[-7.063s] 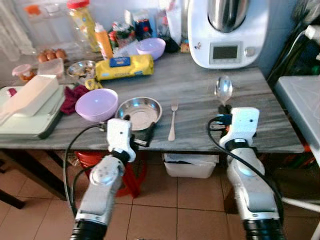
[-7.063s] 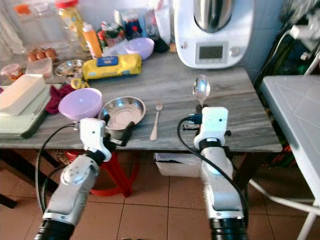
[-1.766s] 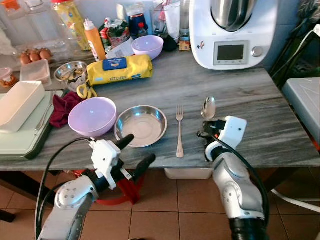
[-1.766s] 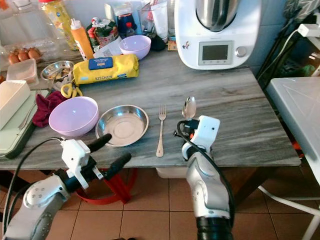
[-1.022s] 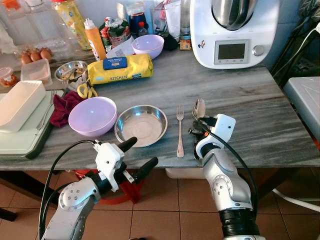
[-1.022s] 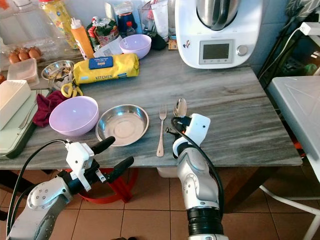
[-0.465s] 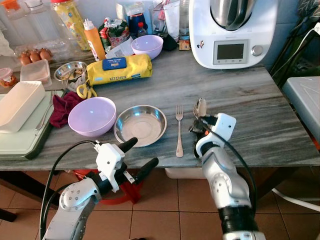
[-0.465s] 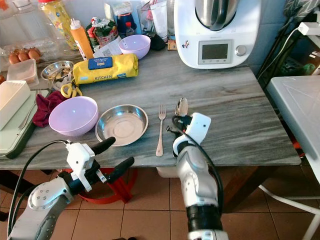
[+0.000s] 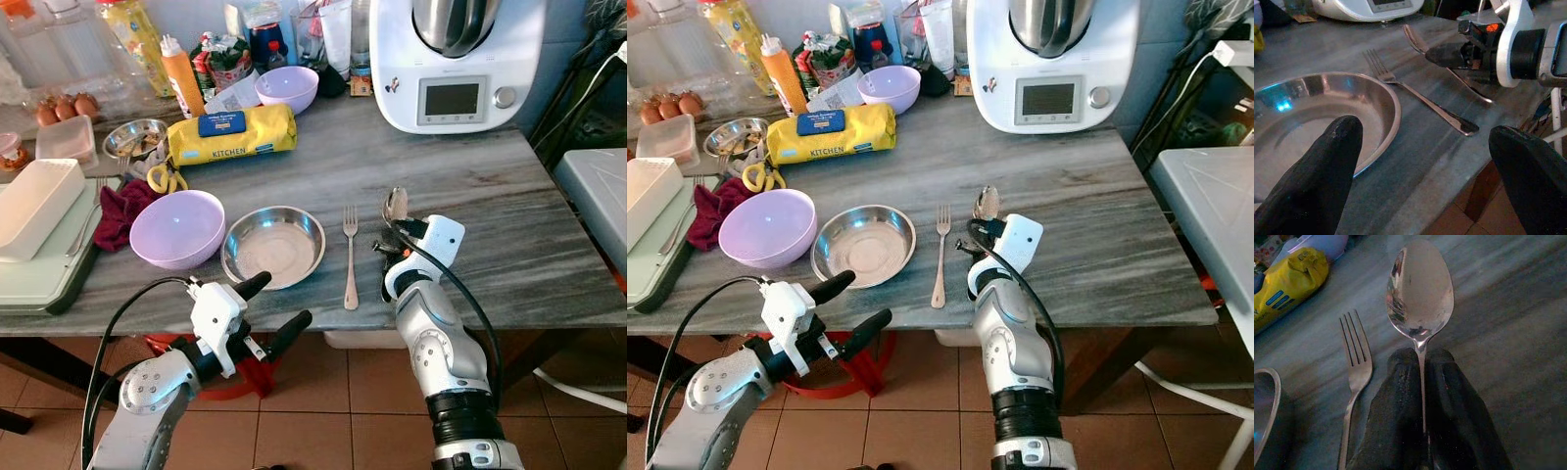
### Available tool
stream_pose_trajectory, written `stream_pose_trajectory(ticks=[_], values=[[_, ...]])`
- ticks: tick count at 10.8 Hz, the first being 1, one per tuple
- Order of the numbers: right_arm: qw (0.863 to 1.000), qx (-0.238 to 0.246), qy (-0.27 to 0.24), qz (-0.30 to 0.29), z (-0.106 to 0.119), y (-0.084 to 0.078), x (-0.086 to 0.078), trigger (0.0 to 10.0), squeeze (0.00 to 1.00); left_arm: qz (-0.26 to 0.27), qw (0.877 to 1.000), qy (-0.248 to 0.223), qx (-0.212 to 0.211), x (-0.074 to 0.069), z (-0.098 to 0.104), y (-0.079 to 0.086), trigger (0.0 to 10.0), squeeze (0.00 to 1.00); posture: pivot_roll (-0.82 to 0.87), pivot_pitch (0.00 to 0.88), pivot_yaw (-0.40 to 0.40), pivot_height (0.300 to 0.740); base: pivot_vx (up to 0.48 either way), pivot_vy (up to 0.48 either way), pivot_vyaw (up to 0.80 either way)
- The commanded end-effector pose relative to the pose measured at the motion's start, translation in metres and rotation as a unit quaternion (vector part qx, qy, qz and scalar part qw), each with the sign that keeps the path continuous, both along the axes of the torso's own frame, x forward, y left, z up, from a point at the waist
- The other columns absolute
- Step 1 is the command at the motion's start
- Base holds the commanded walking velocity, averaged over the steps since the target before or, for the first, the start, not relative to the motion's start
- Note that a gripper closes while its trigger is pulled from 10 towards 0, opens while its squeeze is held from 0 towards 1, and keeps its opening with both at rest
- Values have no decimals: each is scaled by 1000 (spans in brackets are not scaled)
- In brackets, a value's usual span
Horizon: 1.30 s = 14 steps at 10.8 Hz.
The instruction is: Setting the table
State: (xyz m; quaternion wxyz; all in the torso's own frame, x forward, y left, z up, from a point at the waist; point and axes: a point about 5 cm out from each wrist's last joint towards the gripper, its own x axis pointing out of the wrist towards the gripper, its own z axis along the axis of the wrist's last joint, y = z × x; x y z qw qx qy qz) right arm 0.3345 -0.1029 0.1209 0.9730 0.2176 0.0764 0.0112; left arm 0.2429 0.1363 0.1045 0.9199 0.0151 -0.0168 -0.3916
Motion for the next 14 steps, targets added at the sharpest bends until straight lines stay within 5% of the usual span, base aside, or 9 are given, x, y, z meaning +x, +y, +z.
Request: stream_pose_trajectory(ticks=[1, 2, 10, 11, 12, 14], values=[[999, 3, 41, 17, -17, 9, -4, 10000, 0, 0, 1000, 2, 8, 0, -3, 2, 10000, 0, -3, 125, 107, 740, 0, 0, 0], [999, -1, 46, 29, -18, 13, -4, 10000, 1000, -1, 1000, 3, 9, 0, -4, 1, 10000, 0, -2, 124, 106, 740, 0, 0, 0], [996, -56, 73, 6, -29, -2, -6, 10000, 1000, 3, 1000, 3, 11, 1, -3, 0, 10000, 0, 2, 122, 105, 740, 0, 0, 0], [995, -70, 78, 8, -31, -3, -6, 10000, 306, 3, 1000, 3, 11, 1, -2, -1, 10000, 0, 2, 122, 102, 740, 0, 0, 0], [994, -74, 81, 7, -31, -5, -5, 10000, 0, 4, 1000, 3, 11, 1, -2, -1, 10000, 0, 2, 122, 102, 740, 0, 0, 0], [989, -115, 93, 15, -33, -11, -4, 10000, 0, 6, 1000, 4, 12, 1, -1, -1, 10000, 0, 2, 119, 101, 740, 0, 0, 0]])
